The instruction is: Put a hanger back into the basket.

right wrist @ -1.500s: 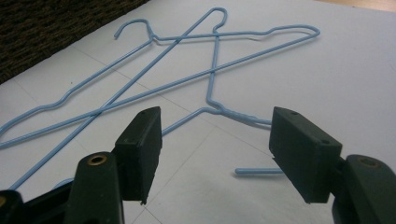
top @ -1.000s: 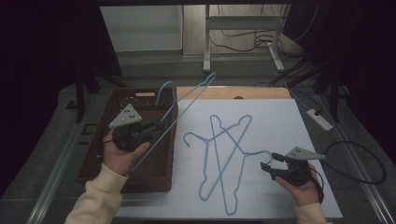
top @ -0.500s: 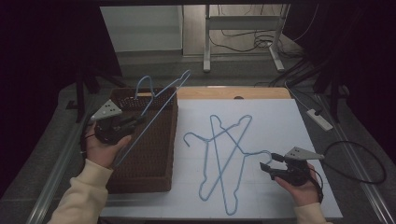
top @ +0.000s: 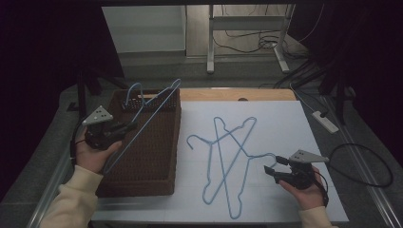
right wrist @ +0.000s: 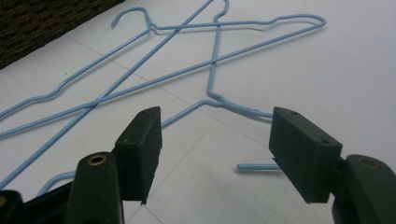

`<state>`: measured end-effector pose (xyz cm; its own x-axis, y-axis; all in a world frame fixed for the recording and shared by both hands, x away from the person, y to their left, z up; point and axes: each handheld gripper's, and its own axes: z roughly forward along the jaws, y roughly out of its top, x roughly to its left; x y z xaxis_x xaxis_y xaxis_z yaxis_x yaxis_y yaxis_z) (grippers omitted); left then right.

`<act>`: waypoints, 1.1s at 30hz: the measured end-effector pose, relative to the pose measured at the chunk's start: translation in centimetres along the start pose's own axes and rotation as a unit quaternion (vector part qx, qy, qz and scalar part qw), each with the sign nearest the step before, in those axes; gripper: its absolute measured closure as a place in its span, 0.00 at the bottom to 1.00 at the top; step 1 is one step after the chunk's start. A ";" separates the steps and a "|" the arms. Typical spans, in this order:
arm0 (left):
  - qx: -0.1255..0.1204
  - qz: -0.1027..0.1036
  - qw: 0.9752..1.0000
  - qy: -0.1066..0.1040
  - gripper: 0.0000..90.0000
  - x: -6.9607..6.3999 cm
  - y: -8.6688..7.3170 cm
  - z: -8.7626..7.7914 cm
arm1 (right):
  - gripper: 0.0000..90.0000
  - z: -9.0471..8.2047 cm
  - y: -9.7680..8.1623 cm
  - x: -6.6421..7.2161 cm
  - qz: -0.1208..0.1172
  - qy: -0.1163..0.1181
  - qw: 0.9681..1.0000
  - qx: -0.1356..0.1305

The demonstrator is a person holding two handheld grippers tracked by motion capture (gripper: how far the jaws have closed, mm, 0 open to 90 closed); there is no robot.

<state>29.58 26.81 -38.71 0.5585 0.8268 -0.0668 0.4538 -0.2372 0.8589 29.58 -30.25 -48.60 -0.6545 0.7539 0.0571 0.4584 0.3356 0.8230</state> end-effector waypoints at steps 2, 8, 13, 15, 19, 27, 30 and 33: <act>0.004 0.001 1.000 0.000 0.96 0.2 -0.2 0.0 | 0.39 0.0 0.0 0.0 0.000 0.000 1.000 0.000; 0.018 0.000 1.000 0.001 0.96 0.7 -0.8 0.3 | 0.39 0.0 0.0 0.0 0.000 0.000 1.000 0.001; 0.037 -0.003 0.999 -0.004 0.96 1.4 -1.3 1.0 | 0.39 0.1 0.0 0.0 -0.002 -0.001 1.000 0.003; 0.047 -0.004 0.999 -0.002 0.96 1.7 -1.6 1.4 | 0.39 0.1 0.0 0.0 -0.003 -0.001 1.000 0.004; 0.050 -0.009 0.999 -0.008 0.96 2.3 -2.0 1.6 | 0.39 0.1 0.0 0.0 -0.003 -0.001 1.000 0.005; 0.059 -0.019 0.998 -0.011 0.96 3.0 -2.9 1.5 | 0.39 0.1 0.0 0.1 -0.004 -0.001 1.000 0.006; 0.068 -0.019 0.997 -0.012 0.96 3.1 -3.1 2.0 | 0.39 0.2 0.0 0.1 -0.004 -0.001 1.000 0.007; 0.080 -0.016 0.997 -0.015 0.96 3.2 -3.3 2.6 | 0.39 0.2 0.0 0.1 -0.005 0.000 1.000 0.009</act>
<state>31.69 28.93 -43.10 0.5605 0.8207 -0.1105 0.5758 -0.2904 0.7643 29.64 -30.02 -48.70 -0.6588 0.7507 0.0485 0.4620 0.3529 0.8136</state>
